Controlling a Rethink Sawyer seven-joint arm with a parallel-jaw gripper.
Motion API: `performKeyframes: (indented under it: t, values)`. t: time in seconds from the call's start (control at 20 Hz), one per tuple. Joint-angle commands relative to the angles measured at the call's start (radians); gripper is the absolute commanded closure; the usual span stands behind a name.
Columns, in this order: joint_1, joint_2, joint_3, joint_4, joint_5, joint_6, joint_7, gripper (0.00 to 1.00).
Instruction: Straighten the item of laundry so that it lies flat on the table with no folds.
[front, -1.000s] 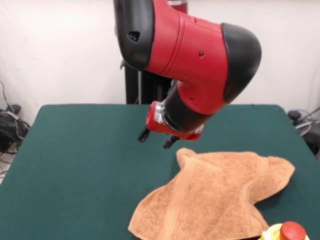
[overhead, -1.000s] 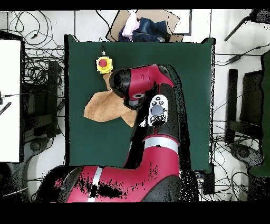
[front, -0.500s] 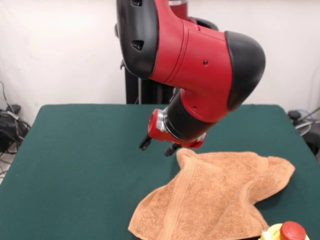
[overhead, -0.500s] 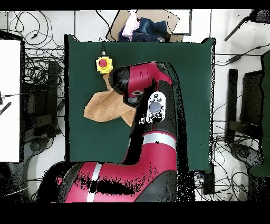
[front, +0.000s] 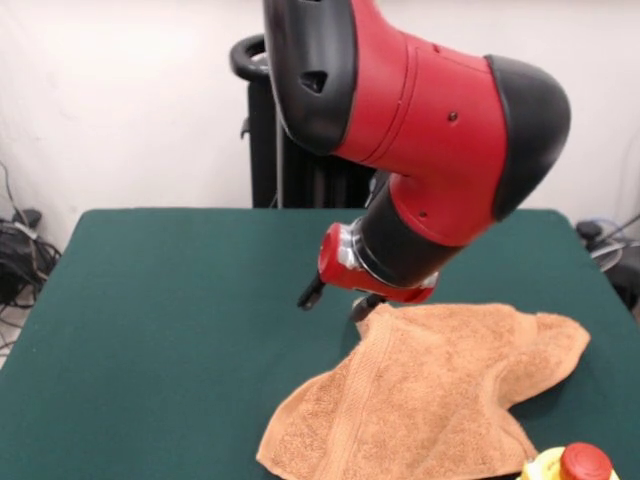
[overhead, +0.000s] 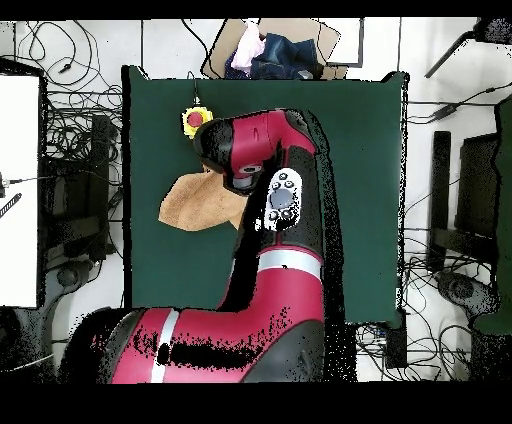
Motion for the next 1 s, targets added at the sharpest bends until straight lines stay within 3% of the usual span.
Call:
performKeyframes:
  t: [0.05,0.5,1.0]
  values:
    - [0.026,-0.015,0.043,0.041,0.049,-0.013,0.148,0.0]
    - [0.019,-0.043,0.032,0.119,0.045,-0.081,0.147,0.0]
    - [0.011,0.045,0.033,-0.008,0.019,-0.171,0.203,0.0]
